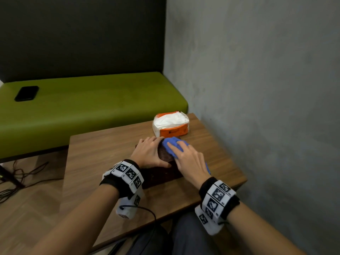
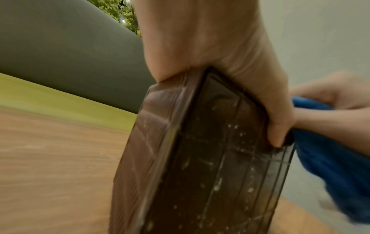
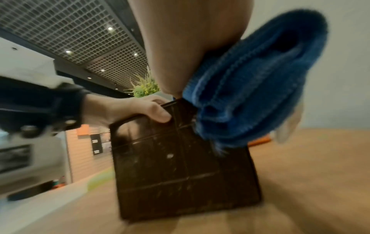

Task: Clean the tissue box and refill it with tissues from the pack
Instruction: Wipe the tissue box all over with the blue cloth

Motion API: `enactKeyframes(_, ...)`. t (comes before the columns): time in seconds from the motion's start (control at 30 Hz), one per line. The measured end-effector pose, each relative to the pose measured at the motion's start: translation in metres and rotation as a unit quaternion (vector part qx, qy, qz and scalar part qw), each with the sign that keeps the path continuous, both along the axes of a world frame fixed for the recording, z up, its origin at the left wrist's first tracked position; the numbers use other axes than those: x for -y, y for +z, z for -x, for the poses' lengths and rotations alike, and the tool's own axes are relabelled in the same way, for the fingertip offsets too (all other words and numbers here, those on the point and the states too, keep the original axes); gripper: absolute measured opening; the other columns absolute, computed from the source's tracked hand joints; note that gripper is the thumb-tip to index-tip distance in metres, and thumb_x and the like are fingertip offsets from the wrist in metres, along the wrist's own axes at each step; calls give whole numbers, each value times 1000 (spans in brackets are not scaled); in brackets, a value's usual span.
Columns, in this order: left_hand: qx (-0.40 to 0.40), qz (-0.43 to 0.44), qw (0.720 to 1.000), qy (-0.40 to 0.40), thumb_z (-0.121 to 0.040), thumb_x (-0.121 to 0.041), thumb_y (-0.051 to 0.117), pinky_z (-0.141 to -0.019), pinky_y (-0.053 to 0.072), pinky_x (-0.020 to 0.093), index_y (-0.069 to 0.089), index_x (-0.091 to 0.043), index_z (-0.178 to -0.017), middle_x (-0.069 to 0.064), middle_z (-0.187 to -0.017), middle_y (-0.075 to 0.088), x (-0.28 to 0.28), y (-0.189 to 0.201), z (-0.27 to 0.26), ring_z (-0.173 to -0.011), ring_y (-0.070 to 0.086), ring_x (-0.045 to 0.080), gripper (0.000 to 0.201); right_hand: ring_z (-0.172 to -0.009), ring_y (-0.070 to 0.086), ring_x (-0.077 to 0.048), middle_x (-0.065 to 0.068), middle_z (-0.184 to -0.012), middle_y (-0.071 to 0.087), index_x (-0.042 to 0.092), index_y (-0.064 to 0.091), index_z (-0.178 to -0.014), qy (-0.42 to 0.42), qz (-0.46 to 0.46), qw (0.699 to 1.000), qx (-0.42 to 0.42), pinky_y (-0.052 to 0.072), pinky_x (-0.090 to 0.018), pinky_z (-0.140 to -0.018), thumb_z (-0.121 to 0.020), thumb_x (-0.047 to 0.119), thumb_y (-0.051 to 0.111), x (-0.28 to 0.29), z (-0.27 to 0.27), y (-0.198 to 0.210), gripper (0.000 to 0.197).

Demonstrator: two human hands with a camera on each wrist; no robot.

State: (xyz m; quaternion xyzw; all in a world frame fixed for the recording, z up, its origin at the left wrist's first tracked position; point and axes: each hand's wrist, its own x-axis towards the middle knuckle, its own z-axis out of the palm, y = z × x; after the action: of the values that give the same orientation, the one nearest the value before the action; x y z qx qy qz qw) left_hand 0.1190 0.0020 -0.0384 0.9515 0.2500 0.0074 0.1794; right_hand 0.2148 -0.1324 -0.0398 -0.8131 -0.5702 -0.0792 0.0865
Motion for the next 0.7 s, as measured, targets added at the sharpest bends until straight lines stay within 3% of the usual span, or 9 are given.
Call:
enactKeyframes(0.07, 10, -3, 1000, 13, -48, -73, 58, -104, 29, 39, 29, -16, -142, 7, -138, 45, 4, -2, -1, -126, 41, 25, 114, -110, 53, -32, -9, -135, 45, 22, 39, -138, -71, 14, 996, -51, 50, -40, -77, -93, 18, 43, -10, -5, 7, 45)
enactKeyframes(0.1, 18, -5, 1000, 23, -46, -75, 54, -103, 30, 39, 32, -16, -140, 7, -136, 47, 6, -2, -2, -125, 43, 25, 113, -113, 50, -32, -9, -137, 42, 22, 38, -138, -84, 11, 995, -58, 48, -41, -81, -94, 17, 40, -16, -3, 8, 44)
enactKeyframes(0.17, 37, -3, 999, 37, -39, -75, 38, -97, 32, 38, 40, -15, -133, 7, -129, 51, 8, -3, -2, -120, 46, 26, 112, -112, 51, -33, -9, -137, 43, 24, 37, -139, -41, -4, 996, -74, 47, -42, -83, -94, 18, 41, -21, 15, 10, 46)
enactKeyframes(0.23, 51, -3, 998, 39, -36, -74, 35, -95, 33, 37, 42, -15, -132, 7, -127, 53, 6, -6, 1, -119, 46, 26, 113, -109, 53, -33, -7, -138, 45, 27, 37, -140, 11, -17, 997, -81, 49, -42, -82, -93, 20, 43, -12, 24, 4, 48)
enactKeyframes(0.33, 56, -23, 998, 30, -34, -78, 39, -99, 33, 38, 32, -19, -140, 7, -133, 49, 5, -11, 3, -122, 45, 26, 122, -111, 54, -33, -6, -136, 48, 29, 42, -137, -68, -60, 990, -107, 48, -41, -85, -92, 19, 45, 3, -7, 3, 46)
enactKeyframes(0.43, 122, -7, 992, 40, -36, -77, 44, -97, 34, 40, 35, -20, -139, 9, -130, 51, 7, -15, 1, -119, 46, 28, 118, -118, 56, -27, -9, -127, 61, 21, 56, -128, -123, -191, 922, -313, 42, -27, -85, -93, 17, 49, 1, -35, 10, 35)
enactKeyframes(0.53, 200, 29, 978, 49, -42, -73, 54, -97, 36, 43, 38, -18, -137, 9, -126, 51, 8, -21, 3, -117, 47, 28, 110, -120, 55, -22, -7, -123, 65, 17, 63, -121, -134, -205, 872, -423, 34, -11, -73, -94, 15, 47, 2, -45, 8, 31)
enactKeyframes(0.6, 243, 57, 968, 39, -47, -68, 59, -100, 37, 46, 38, -15, -137, 9, -127, 50, 11, -24, 7, -118, 46, 26, 107, -118, 56, -22, -7, -122, 66, 20, 64, -120, -142, -193, 874, -423, 35, -15, -71, -94, 15, 48, 7, -50, 7, 31)
enactKeyframes(0.7, 282, 91, 955, 30, -51, -57, 64, -104, 36, 50, 35, -9, -137, 12, -128, 45, 14, -28, 9, -121, 42, 27, 102, -118, 56, -22, -5, -127, 63, 23, 60, -124, -99, -213, 910, -342, 41, -25, -86, -92, 19, 51, 6, -48, 9, 33)
